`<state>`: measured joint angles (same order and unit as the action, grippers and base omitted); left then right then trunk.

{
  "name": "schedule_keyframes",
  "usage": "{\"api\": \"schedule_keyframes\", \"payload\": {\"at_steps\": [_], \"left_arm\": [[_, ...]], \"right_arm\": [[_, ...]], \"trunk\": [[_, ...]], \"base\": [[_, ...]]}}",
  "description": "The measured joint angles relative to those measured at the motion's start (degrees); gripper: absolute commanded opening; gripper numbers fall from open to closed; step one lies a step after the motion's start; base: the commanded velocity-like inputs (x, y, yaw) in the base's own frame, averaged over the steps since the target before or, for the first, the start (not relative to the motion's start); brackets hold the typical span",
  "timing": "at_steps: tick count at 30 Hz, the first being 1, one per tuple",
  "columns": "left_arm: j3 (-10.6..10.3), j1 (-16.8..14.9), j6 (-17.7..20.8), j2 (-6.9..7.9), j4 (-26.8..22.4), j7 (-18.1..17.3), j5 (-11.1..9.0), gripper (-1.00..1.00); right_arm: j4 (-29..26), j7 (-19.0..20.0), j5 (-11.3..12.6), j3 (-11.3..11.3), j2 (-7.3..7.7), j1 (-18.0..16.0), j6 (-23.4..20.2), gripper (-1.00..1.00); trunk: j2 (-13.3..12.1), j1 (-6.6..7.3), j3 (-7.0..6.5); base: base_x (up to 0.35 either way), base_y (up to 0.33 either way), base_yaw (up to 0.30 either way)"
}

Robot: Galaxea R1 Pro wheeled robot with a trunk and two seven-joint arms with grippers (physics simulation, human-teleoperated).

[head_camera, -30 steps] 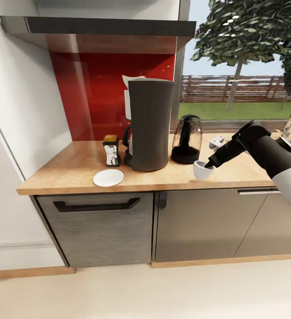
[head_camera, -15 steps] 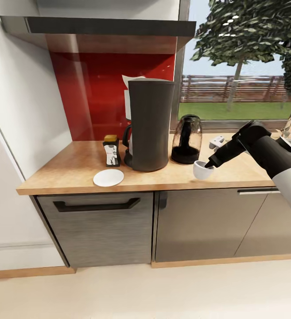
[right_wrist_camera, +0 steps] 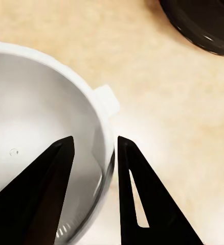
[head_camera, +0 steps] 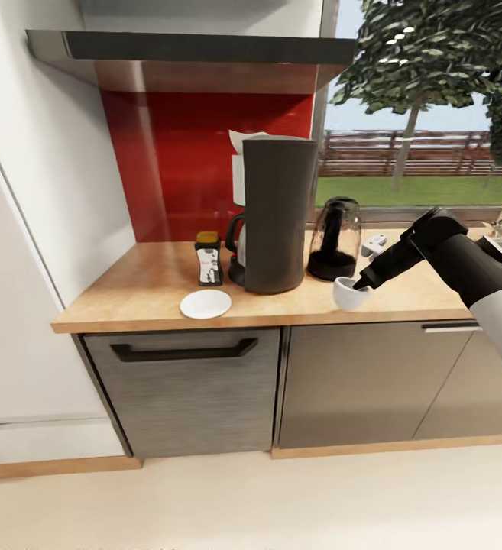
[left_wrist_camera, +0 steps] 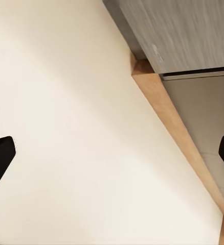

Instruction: Set up a coffee station on the kitchen countertop: keep the coffee maker on the countertop, move the bottle of coffee from the kitchen shelf to the counter next to the coffee maker, place a paper coffee filter on top of the coffee maker, put the saucer next to the coffee maker with the coffee cup on the saucer, and place the electric kettle next to the coffee maker.

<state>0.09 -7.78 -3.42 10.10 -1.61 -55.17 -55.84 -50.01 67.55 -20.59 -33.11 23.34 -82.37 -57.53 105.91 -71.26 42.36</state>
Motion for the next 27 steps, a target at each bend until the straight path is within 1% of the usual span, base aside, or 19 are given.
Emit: {"api": "schedule_keyframes", "payload": {"at_steps": [10, 14, 21, 23, 27], "left_arm": [[0.0, 0.0, 0.0, 0.02, 0.0, 0.0, 0.0, 1.00], [0.0, 0.0, 0.0, 0.07, 0.0, 0.0, 0.0, 1.00], [0.0, 0.0, 0.0, 0.09, 0.0, 0.0, 0.0, 1.00], [0.0, 0.0, 0.0, 0.09, 0.1, 0.0, 0.0, 1.00], [0.0, 0.0, 0.0, 0.12, 0.1, 0.0, 0.0, 1.00]], "right_arm": [[0.0, 0.0, 0.0, 0.0, 0.00, 0.0, 0.0, -1.00], [0.0, 0.0, 0.0, 0.0, 0.01, 0.0, 0.0, -1.00], [0.0, 0.0, 0.0, 0.0, 0.01, 0.0, 0.0, -1.00], [0.0, 0.0, 0.0, 0.0, 0.01, 0.0, 0.0, -1.00], [0.0, 0.0, 0.1, 0.0, -0.01, 0.0, 0.0, -1.00]], "trunk": [[0.0, 0.00, 0.00], [0.0, 0.00, 0.00], [0.0, 0.00, 0.00], [0.0, 0.00, 0.00], [0.0, 0.00, -0.04]], "base": [[-0.006, 0.040, -0.108], [-0.001, 0.199, -0.044], [0.000, 0.281, -0.020], [0.000, 0.183, -0.136], [0.000, 0.026, -0.251]]}}
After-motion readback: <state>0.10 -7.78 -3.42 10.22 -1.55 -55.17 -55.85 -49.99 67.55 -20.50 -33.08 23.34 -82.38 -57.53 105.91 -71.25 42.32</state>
